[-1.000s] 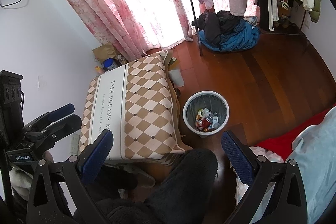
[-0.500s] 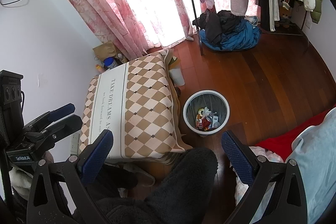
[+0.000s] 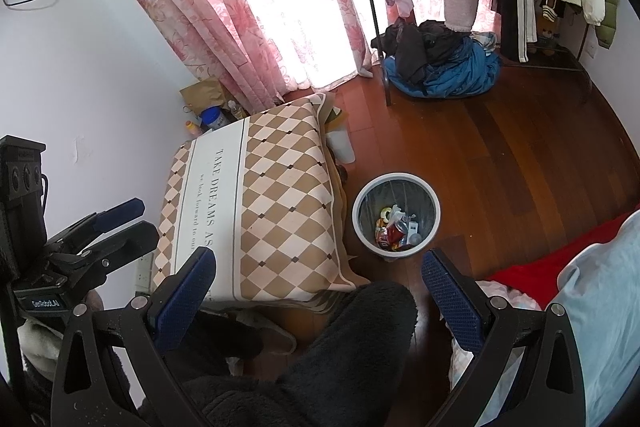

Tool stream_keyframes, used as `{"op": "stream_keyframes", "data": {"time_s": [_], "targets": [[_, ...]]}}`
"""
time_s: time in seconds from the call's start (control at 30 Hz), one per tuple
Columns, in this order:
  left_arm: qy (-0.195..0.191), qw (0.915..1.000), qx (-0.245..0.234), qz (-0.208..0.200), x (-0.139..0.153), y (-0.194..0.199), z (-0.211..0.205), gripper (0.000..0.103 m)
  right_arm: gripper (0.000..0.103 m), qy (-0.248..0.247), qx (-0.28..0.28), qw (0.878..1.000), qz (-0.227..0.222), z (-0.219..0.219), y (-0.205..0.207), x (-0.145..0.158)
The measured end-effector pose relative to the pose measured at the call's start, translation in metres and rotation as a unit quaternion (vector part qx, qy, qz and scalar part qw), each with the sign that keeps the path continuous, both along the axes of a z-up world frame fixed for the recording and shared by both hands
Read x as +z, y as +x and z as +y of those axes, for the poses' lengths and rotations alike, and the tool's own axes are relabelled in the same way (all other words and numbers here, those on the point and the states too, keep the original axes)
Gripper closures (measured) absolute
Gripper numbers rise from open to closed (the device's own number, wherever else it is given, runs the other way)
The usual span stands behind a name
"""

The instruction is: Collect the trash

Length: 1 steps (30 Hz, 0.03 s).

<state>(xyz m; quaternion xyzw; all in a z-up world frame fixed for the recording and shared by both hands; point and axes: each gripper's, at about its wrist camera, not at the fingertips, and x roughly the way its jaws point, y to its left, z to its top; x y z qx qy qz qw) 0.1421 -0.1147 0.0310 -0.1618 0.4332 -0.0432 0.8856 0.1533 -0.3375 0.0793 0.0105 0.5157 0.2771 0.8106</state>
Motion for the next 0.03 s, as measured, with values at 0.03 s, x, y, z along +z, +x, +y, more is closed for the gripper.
{"op": "stream_keyframes", "data": {"time_s": [0.03], "targets": [[-0.002, 1.0, -0.001, -0.001, 0.0015, -0.0009, -0.0005, 0.0, 0.0, 0.0, 0.0, 1.0, 0.0, 0.0003, -0.0004, -0.0001]]}}
